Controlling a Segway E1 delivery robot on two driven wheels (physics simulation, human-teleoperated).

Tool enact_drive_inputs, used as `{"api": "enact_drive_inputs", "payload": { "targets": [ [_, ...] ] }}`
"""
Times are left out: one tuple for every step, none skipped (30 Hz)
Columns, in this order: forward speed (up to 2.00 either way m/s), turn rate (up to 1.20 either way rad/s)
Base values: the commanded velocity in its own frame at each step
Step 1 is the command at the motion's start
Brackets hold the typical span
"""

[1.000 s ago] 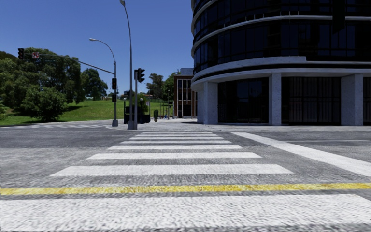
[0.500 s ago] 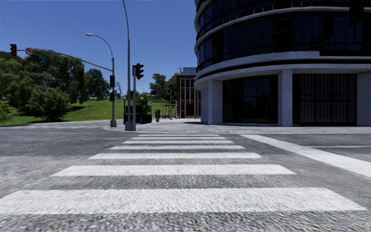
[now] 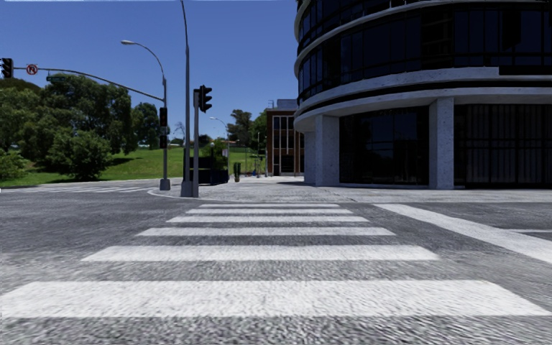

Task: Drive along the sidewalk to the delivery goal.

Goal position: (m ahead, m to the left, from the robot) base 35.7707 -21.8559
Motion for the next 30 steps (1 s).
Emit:
{"api": "enact_drive_inputs", "payload": {
  "targets": [
    [1.98,0.29],
    [1.98,0.29],
    [1.98,0.29],
    [1.98,0.29],
    [1.98,0.29],
    [1.98,0.28],
    [1.98,0.28],
    [1.98,0.17],
    [1.98,0.13],
    [1.98,0.05],
    [1.98,0.05],
    [1.98,0.0],
    [1.98,0.0],
    [1.98,0.0],
    [1.98,0.0],
    [1.98,0.0],
    [1.98,0.0],
    [1.98,0.0],
    [1.98,0.0],
    [1.98,0.0],
    [1.98,0.0],
    [1.98,0.0],
    [1.98,0.0],
    [1.98,0.0],
    [1.98,0.0],
    [1.98,0.0],
    [1.98,0.0],
    [1.98,0.0],
    [1.98,0.0],
    [1.98,0.0]
  ]
}}
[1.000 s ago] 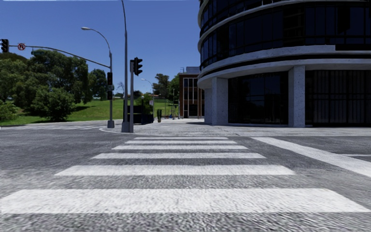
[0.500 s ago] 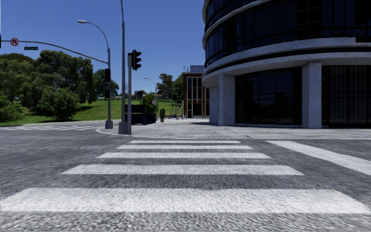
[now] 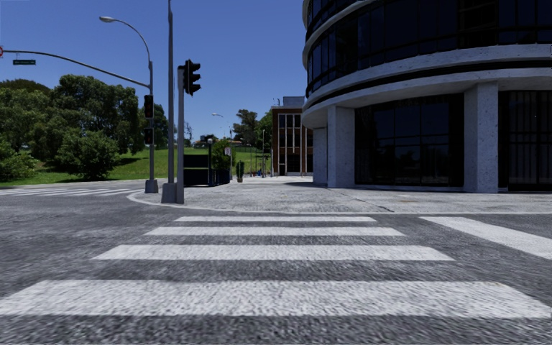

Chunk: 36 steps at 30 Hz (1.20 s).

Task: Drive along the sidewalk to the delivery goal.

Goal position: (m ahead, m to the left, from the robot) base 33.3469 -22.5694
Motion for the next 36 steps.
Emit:
{"api": "enact_drive_inputs", "payload": {
  "targets": [
    [1.98,0.0],
    [1.98,0.0],
    [1.98,0.0],
    [1.98,0.0],
    [1.98,0.0],
    [1.98,0.0],
    [1.98,0.0],
    [1.98,0.0],
    [1.98,0.0],
    [1.98,0.0],
    [1.98,0.0],
    [1.98,0.0],
    [1.98,0.0],
    [1.98,0.0],
    [1.98,0.0],
    [1.98,0.0],
    [1.98,0.0],
    [1.98,0.0],
    [1.98,0.0],
    [1.98,0.0],
    [1.98,0.0],
    [1.98,0.0],
    [1.98,0.0],
    [1.98,0.0],
    [1.98,0.0],
    [1.98,0.0],
    [1.98,0.0],
    [1.98,0.0],
    [1.98,0.0],
    [1.98,0.0],
    [1.98,0.0],
    [1.98,0.0],
    [1.98,0.0],
    [1.98,0.0],
    [1.98,0.0],
    [1.98,0.0]
  ]
}}
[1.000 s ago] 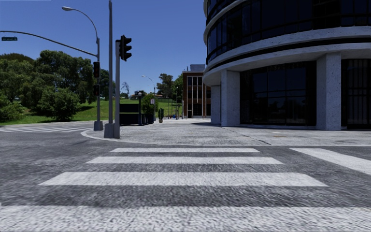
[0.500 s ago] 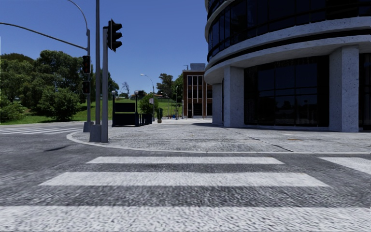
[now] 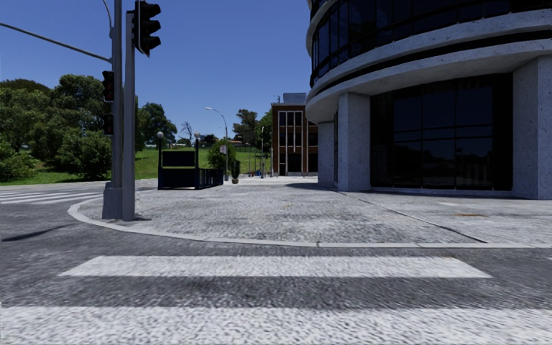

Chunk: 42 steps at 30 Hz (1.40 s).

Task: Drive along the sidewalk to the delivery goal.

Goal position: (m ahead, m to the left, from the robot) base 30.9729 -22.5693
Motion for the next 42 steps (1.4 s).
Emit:
{"api": "enact_drive_inputs", "payload": {
  "targets": [
    [1.98,0.0],
    [1.98,0.0],
    [1.98,0.0],
    [1.98,0.0],
    [1.98,0.0],
    [1.98,0.0],
    [1.98,0.0],
    [1.98,0.0],
    [1.98,0.0],
    [1.98,0.0],
    [1.98,0.0],
    [1.98,0.0],
    [1.98,0.0],
    [1.98,0.0],
    [1.98,0.0],
    [1.98,0.0],
    [1.98,0.0],
    [1.98,0.0],
    [1.98,0.0],
    [1.98,0.0],
    [1.98,0.0],
    [1.98,0.0],
    [1.98,0.0],
    [1.98,0.0],
    [1.98,0.0],
    [1.98,0.0],
    [1.98,0.0],
    [1.98,0.0],
    [1.98,0.0],
    [1.98,0.0],
    [1.98,0.0],
    [1.98,0.0],
    [1.98,0.0],
    [1.98,0.0],
    [1.98,0.0],
    [1.98,0.0],
    [1.98,0.0],
    [1.98,0.0],
    [1.98,0.0],
    [1.98,0.0],
    [1.98,0.0],
    [1.98,0.0]
  ]
}}
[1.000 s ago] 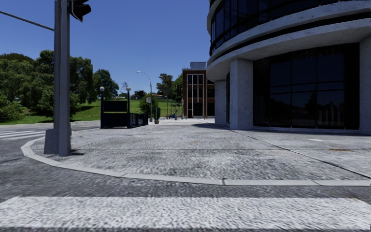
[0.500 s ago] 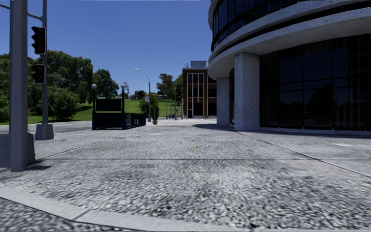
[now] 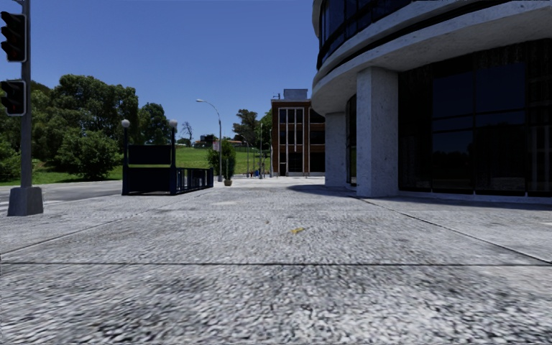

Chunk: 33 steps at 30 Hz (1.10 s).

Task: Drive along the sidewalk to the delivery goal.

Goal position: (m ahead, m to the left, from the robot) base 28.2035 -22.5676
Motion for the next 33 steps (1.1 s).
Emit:
{"api": "enact_drive_inputs", "payload": {
  "targets": [
    [1.98,0.0],
    [1.98,0.0],
    [1.98,0.0],
    [1.98,0.0],
    [1.98,0.0],
    [1.98,0.0],
    [1.98,0.0],
    [1.98,0.0],
    [1.98,0.0],
    [1.98,0.0],
    [1.98,0.0],
    [1.98,0.0],
    [1.98,0.0],
    [1.98,0.0],
    [1.98,0.0],
    [1.98,0.0],
    [1.98,0.0],
    [1.98,0.0],
    [1.98,0.0],
    [1.98,0.0],
    [1.98,0.0],
    [1.98,0.0],
    [1.98,0.0],
    [1.98,0.0],
    [1.98,0.0],
    [1.98,0.0],
    [1.98,0.0],
    [1.98,0.0],
    [1.98,0.0],
    [1.98,0.0],
    [1.98,0.0],
    [1.98,0.0],
    [1.98,0.0]
  ]
}}
